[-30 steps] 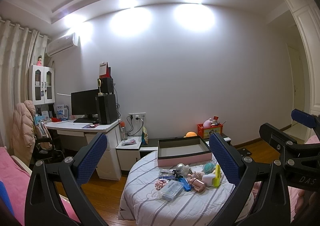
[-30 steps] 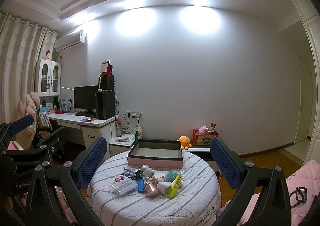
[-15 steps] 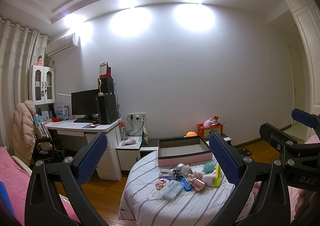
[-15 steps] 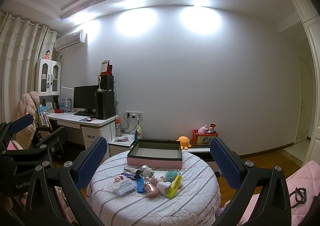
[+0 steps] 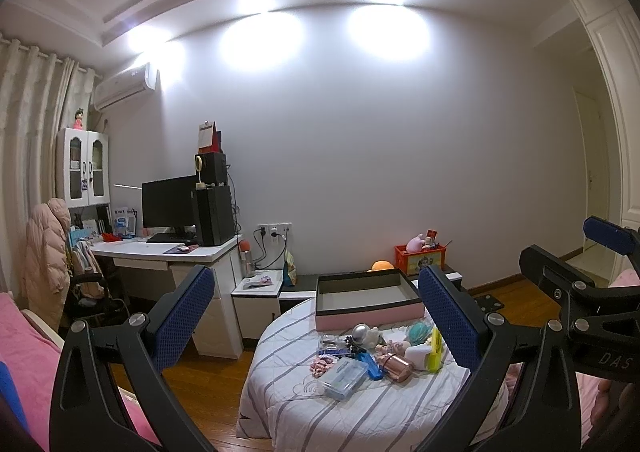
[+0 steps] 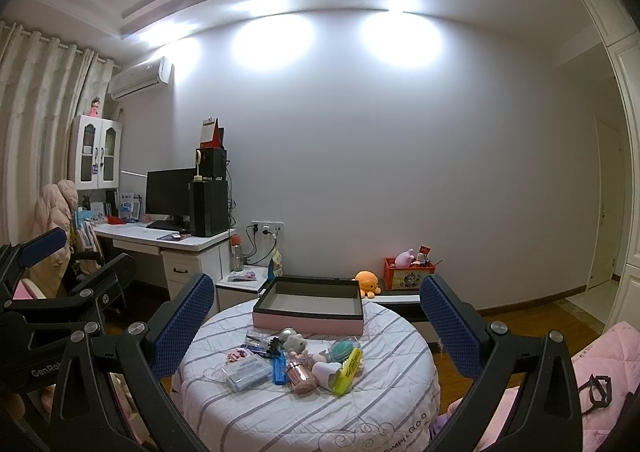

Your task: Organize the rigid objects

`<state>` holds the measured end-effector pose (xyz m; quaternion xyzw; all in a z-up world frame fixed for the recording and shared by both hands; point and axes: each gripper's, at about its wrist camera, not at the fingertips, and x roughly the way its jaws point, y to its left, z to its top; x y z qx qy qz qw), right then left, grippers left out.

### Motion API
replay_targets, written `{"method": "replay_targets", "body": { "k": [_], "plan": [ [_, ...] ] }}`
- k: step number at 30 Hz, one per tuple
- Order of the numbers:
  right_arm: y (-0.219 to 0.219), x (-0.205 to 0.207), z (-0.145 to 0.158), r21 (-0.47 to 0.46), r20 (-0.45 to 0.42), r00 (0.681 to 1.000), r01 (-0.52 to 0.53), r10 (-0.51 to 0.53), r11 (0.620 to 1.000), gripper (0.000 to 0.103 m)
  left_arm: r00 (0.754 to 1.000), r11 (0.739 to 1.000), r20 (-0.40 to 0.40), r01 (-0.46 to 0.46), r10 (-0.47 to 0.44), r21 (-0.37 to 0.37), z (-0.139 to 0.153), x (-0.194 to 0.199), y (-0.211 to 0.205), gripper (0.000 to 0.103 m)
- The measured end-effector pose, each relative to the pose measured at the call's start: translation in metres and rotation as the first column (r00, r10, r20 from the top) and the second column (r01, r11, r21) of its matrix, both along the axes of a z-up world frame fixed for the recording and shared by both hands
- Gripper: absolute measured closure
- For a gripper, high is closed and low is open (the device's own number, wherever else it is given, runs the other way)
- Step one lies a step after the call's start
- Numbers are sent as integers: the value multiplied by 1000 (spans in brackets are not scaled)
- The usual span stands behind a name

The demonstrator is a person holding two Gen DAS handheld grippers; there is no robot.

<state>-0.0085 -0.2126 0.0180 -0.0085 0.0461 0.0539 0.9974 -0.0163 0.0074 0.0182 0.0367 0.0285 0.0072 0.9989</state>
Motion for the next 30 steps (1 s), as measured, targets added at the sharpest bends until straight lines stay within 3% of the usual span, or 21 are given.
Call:
{"method": "replay_targets", "body": {
  "k": [18, 26, 30],
  "plan": [
    [-3, 21, -20, -4, -37, 999, 20, -20, 1000, 0, 999, 999, -35, 17, -15, 38, -28, 37, -11, 0],
    [-10, 67, -51, 9, -105, 994, 36, -35, 999, 0, 993, 997, -89, 82, -80, 16, -66, 89, -15, 0],
    [-20, 95, -76, 31, -157, 986, 58, -53, 998, 0, 978, 993, -171, 120, -118, 3, -100, 129, -17, 0]
  ]
}}
